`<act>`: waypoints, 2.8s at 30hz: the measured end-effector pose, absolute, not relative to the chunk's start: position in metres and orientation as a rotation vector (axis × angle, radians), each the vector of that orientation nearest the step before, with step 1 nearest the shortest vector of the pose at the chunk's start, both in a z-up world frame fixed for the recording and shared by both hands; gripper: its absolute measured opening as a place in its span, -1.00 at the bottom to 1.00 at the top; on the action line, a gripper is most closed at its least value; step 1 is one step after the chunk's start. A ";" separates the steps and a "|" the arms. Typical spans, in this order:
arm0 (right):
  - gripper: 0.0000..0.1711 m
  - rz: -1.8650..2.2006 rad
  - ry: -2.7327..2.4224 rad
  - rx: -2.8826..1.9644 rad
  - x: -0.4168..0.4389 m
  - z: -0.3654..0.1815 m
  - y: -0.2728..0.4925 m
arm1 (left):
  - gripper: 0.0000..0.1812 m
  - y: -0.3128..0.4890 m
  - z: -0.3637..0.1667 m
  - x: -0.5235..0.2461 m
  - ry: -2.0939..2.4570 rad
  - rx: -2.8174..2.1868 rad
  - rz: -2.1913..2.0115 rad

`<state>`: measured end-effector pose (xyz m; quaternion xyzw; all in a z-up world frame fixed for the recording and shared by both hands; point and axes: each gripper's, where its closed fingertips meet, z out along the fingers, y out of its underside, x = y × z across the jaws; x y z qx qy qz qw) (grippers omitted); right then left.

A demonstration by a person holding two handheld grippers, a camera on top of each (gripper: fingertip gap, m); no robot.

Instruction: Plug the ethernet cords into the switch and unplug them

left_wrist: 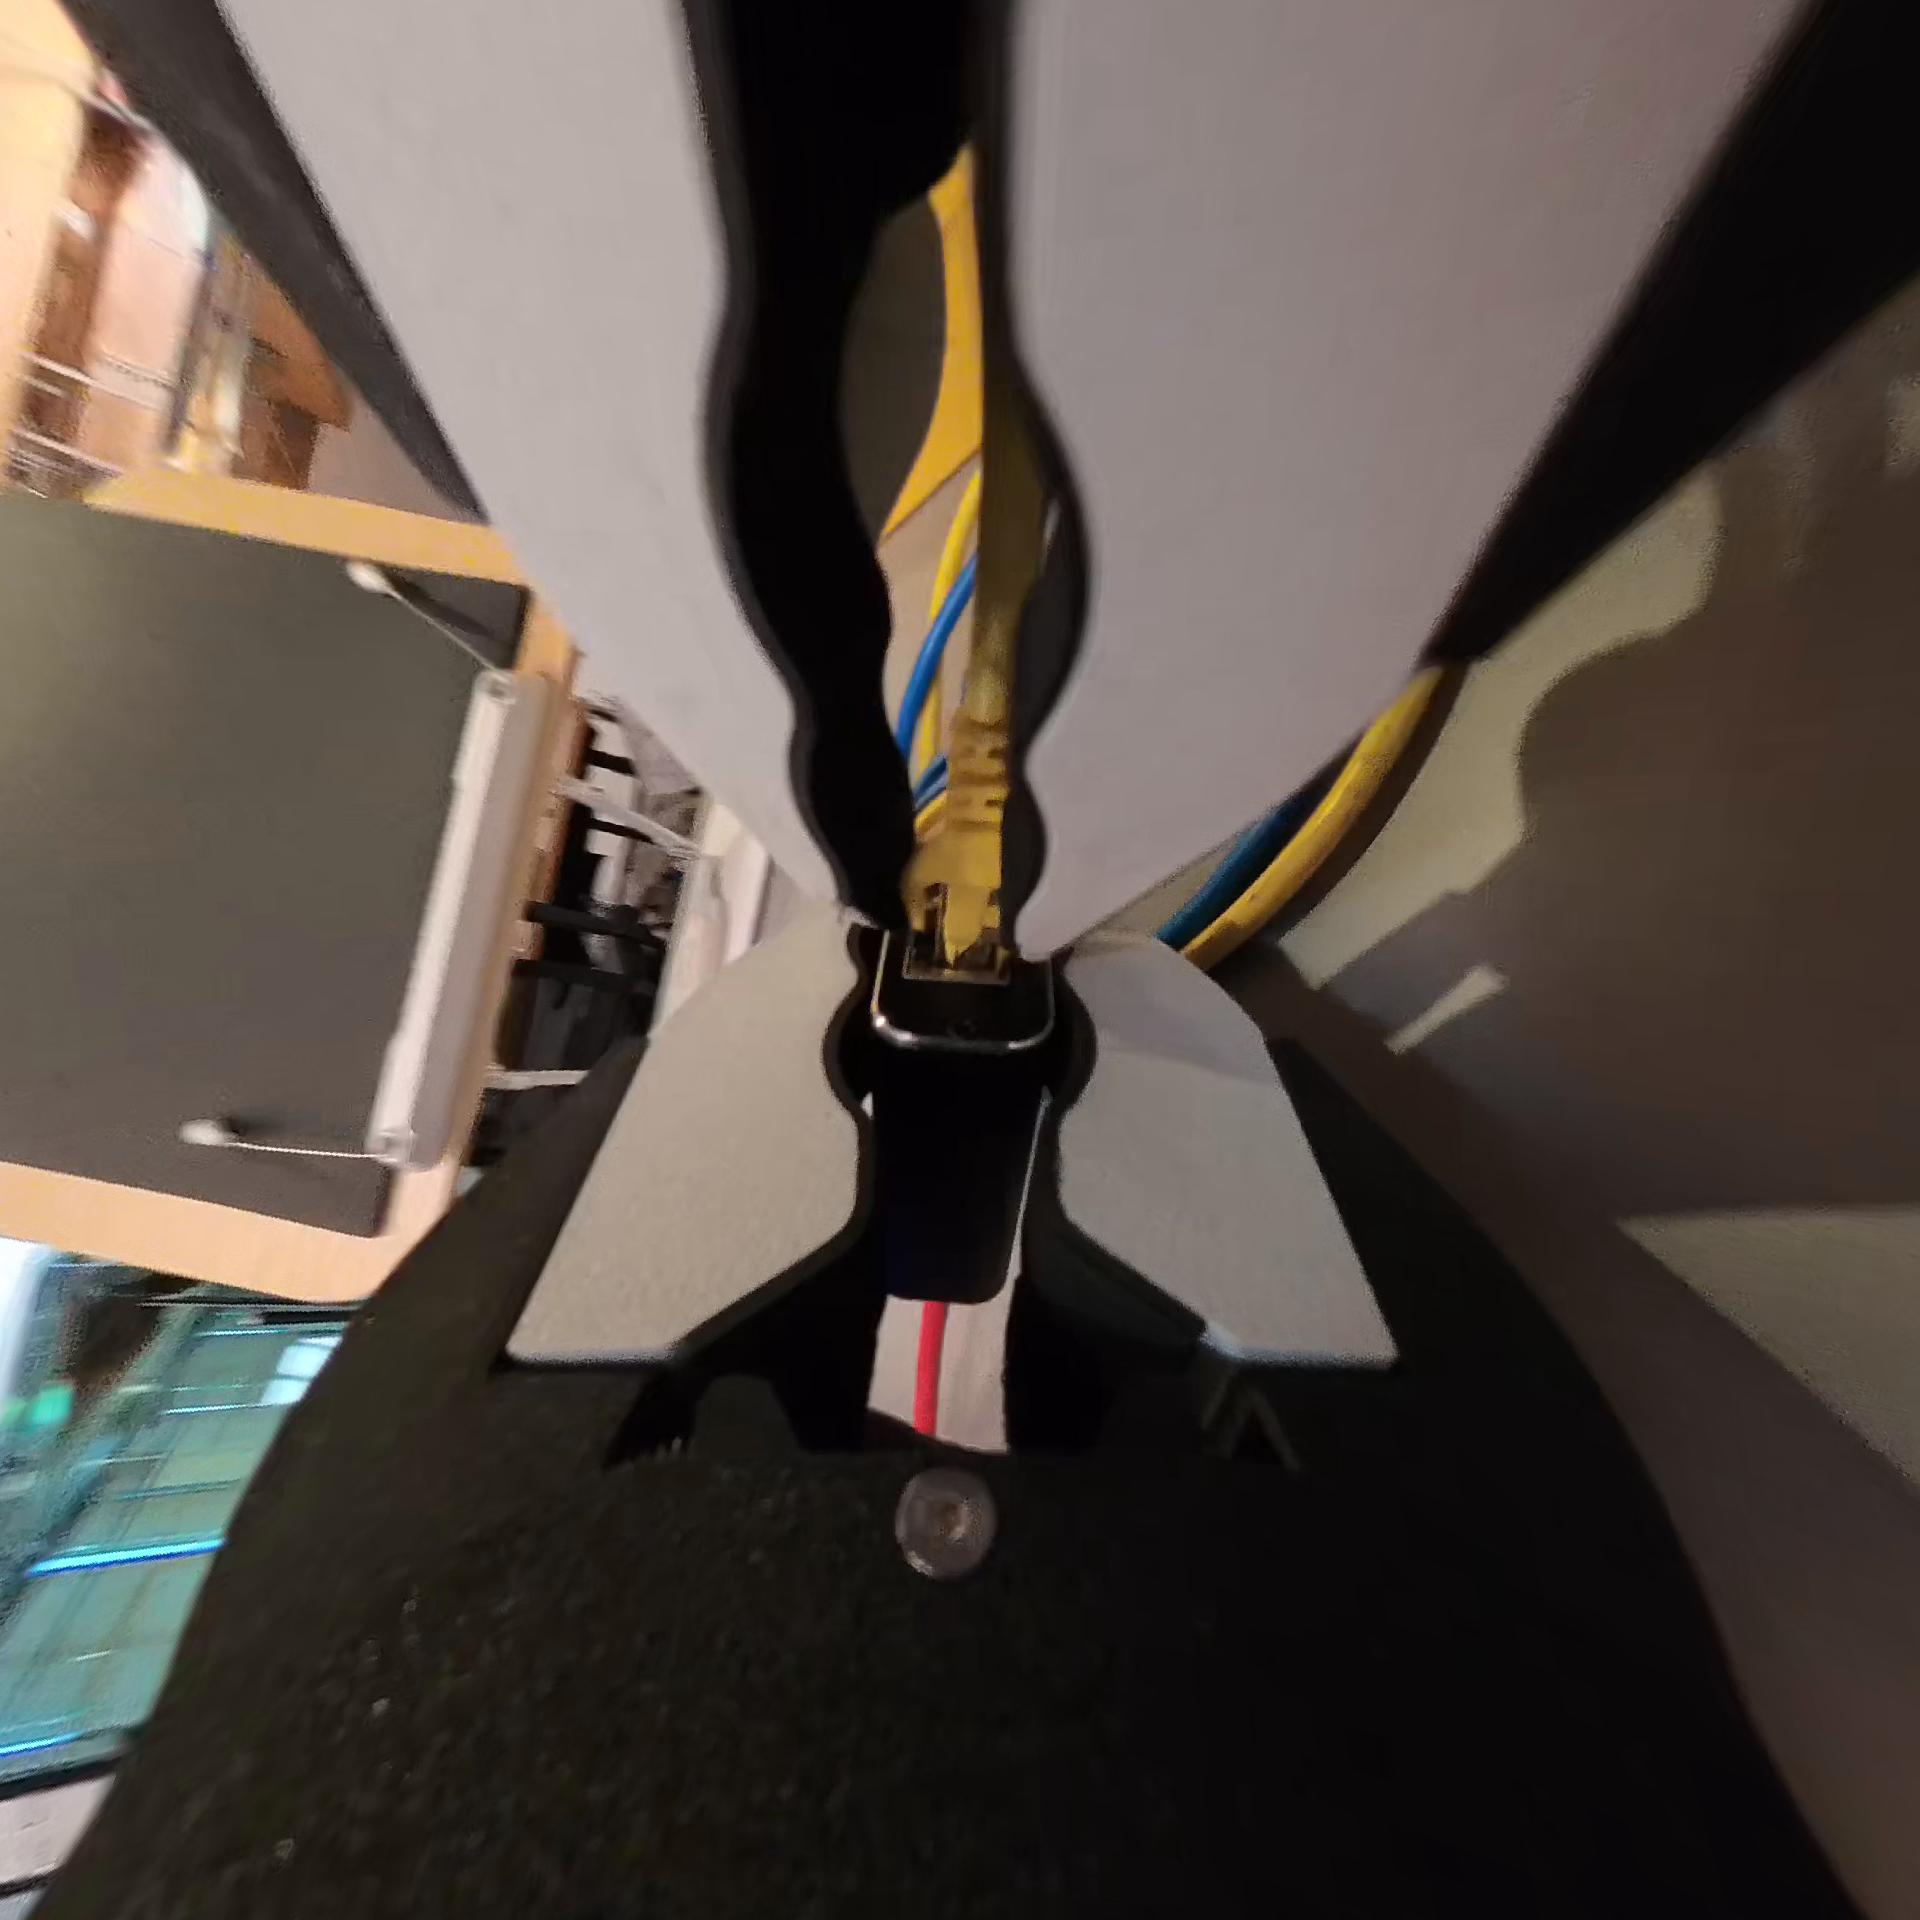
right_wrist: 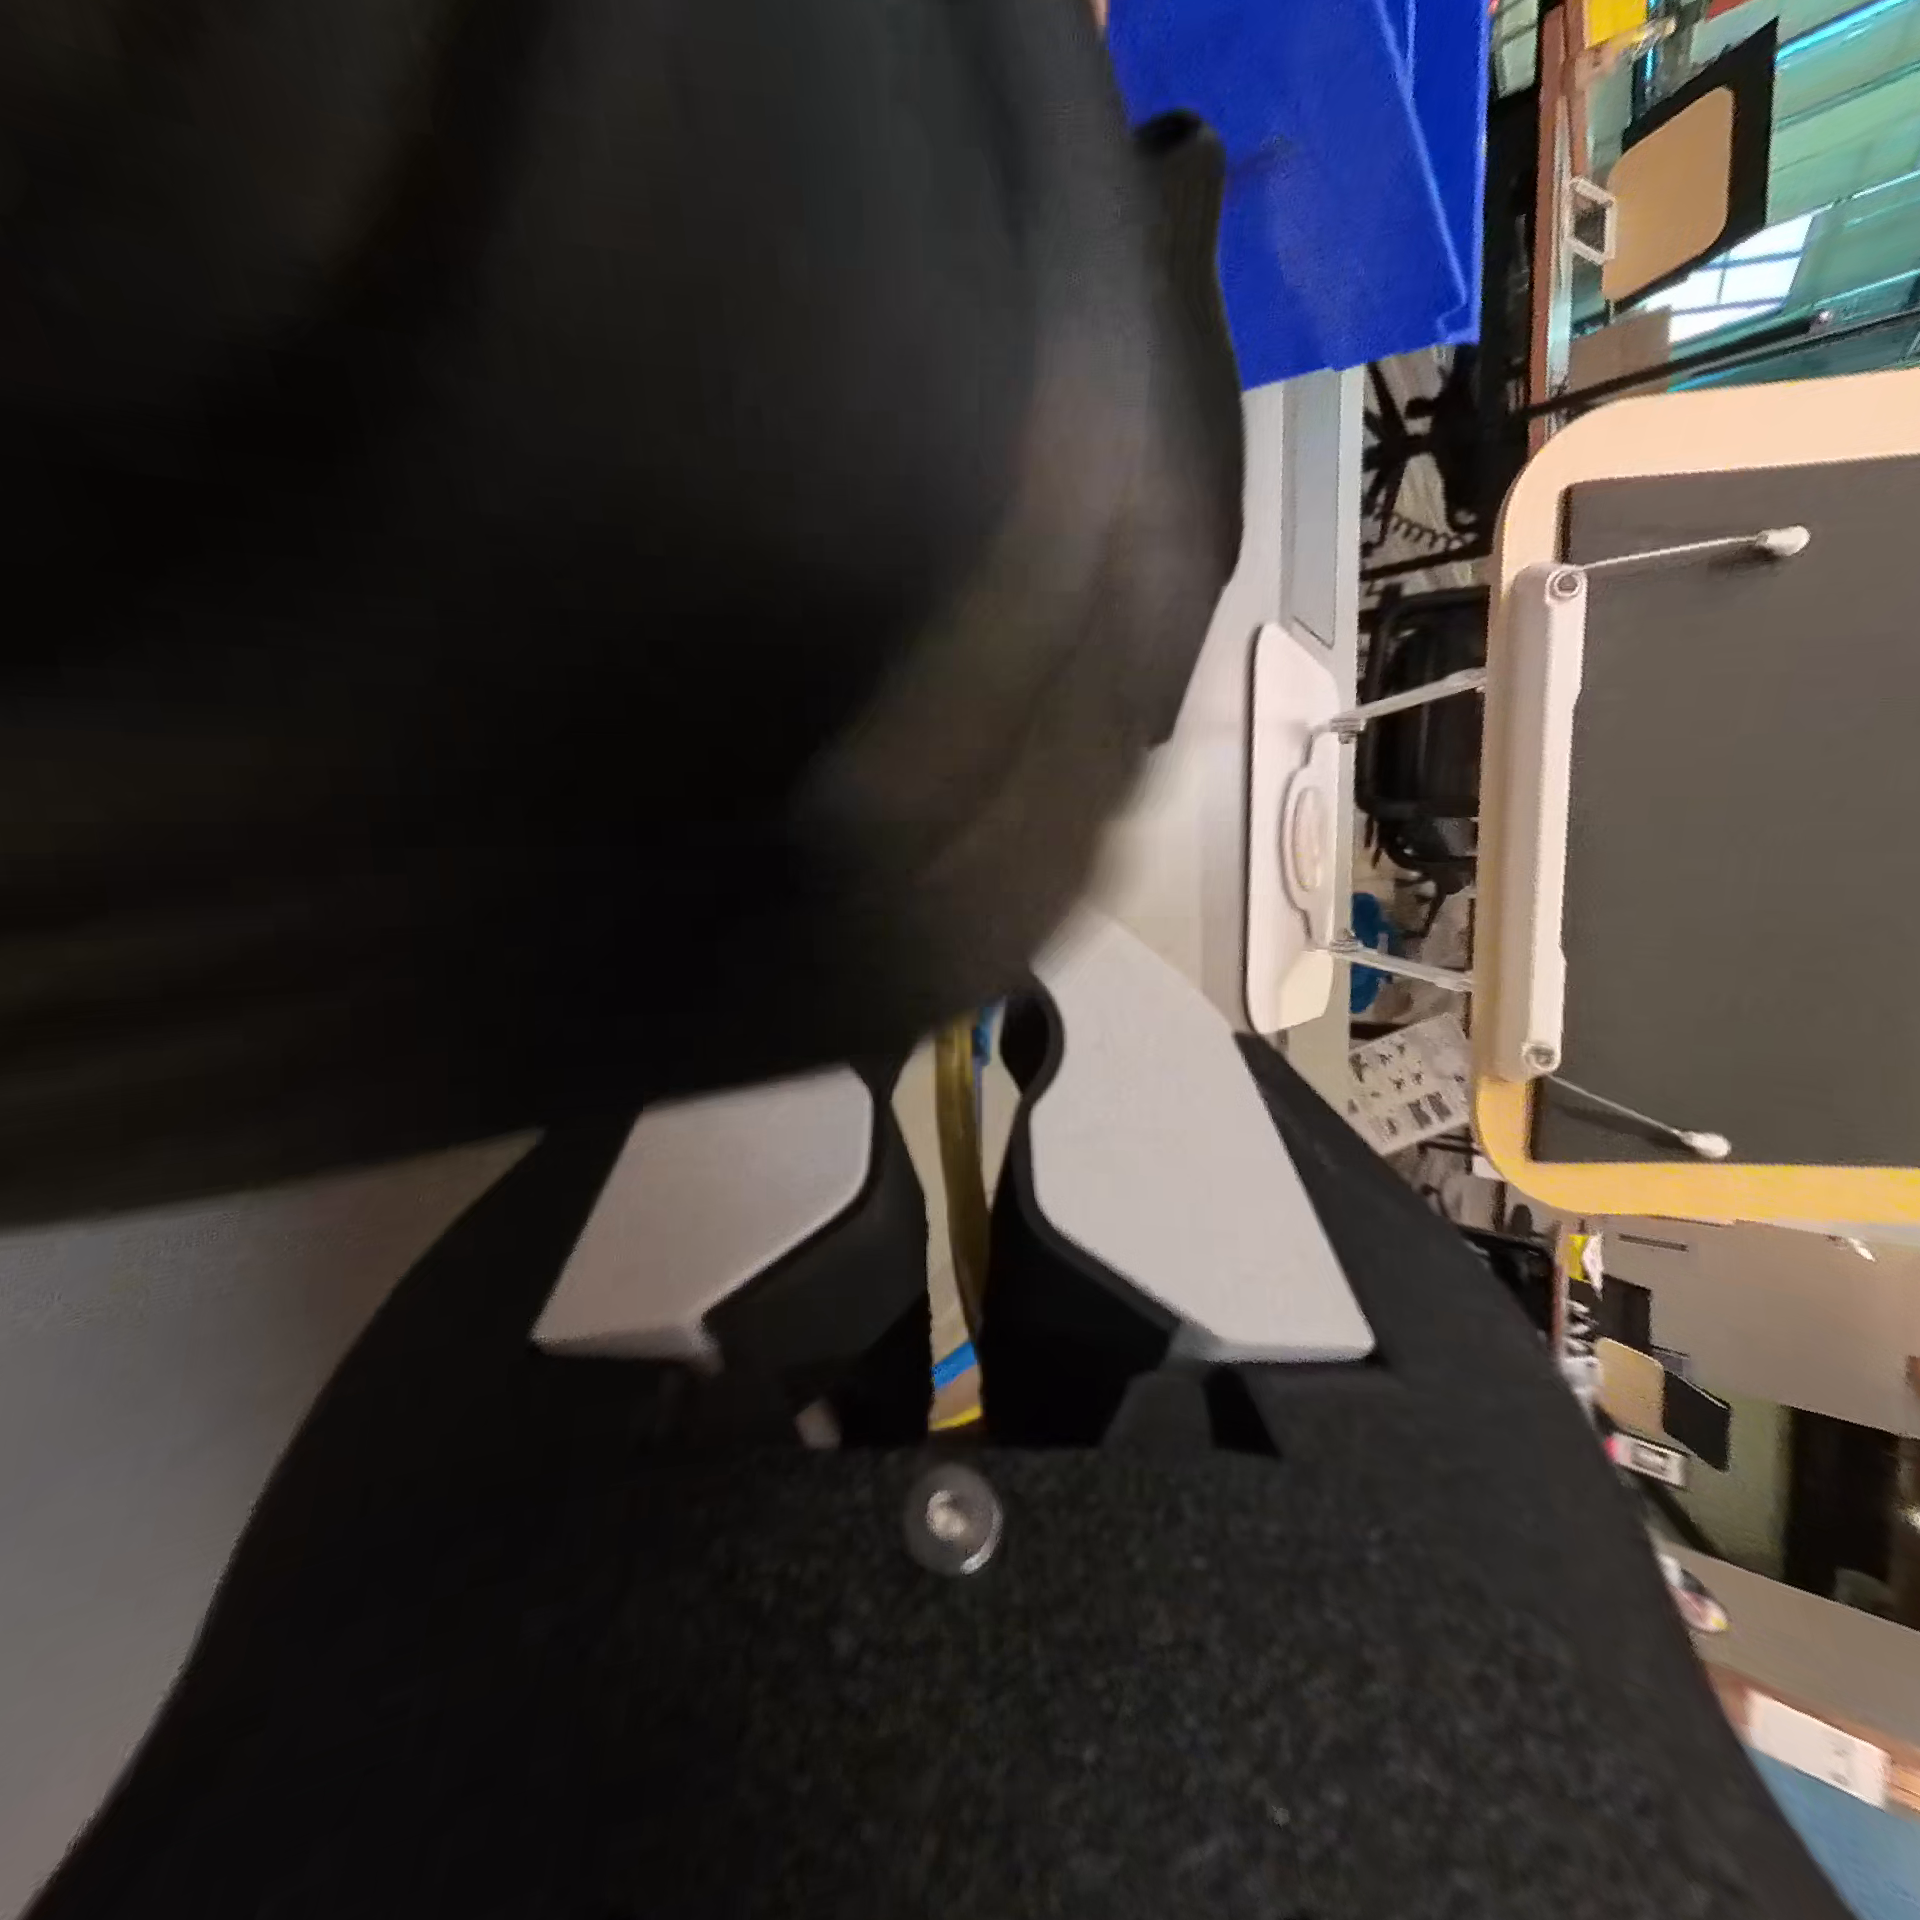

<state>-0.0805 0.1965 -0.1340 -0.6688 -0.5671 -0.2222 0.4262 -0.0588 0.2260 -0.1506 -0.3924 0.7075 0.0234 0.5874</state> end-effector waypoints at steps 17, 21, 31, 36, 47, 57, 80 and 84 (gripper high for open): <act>-0.84 -0.439 -1.157 -1.693 -0.088 -0.110 0.194 | -0.69 0.242 -0.141 -0.063 1.557 -0.900 0.163; -0.82 -0.042 -0.638 -1.723 -0.072 -0.055 0.172 | -0.70 0.259 -0.123 -0.075 1.444 -0.959 0.199; -0.54 1.399 0.499 -1.671 -0.093 -0.101 0.177 | -0.71 0.230 -0.101 -0.066 1.360 -0.710 0.346; -0.75 1.415 0.621 -1.649 -0.081 -0.106 0.187 | -0.71 0.221 -0.105 -0.061 1.369 -0.642 0.417; -0.80 1.449 0.625 -1.677 -0.080 -0.111 0.184 | -0.71 0.222 -0.113 -0.058 1.396 -0.647 0.430; -0.80 1.488 0.628 -1.669 -0.082 -0.112 0.185 | -0.71 0.223 -0.115 -0.058 1.407 -0.652 0.431; -0.84 1.123 0.432 -1.783 -0.030 -0.098 0.163 | -0.71 0.282 -0.097 -0.094 1.262 -1.052 0.244; -0.84 0.922 0.134 -1.988 -0.057 -0.093 0.162 | -0.71 0.258 -0.096 -0.074 1.284 -0.993 0.219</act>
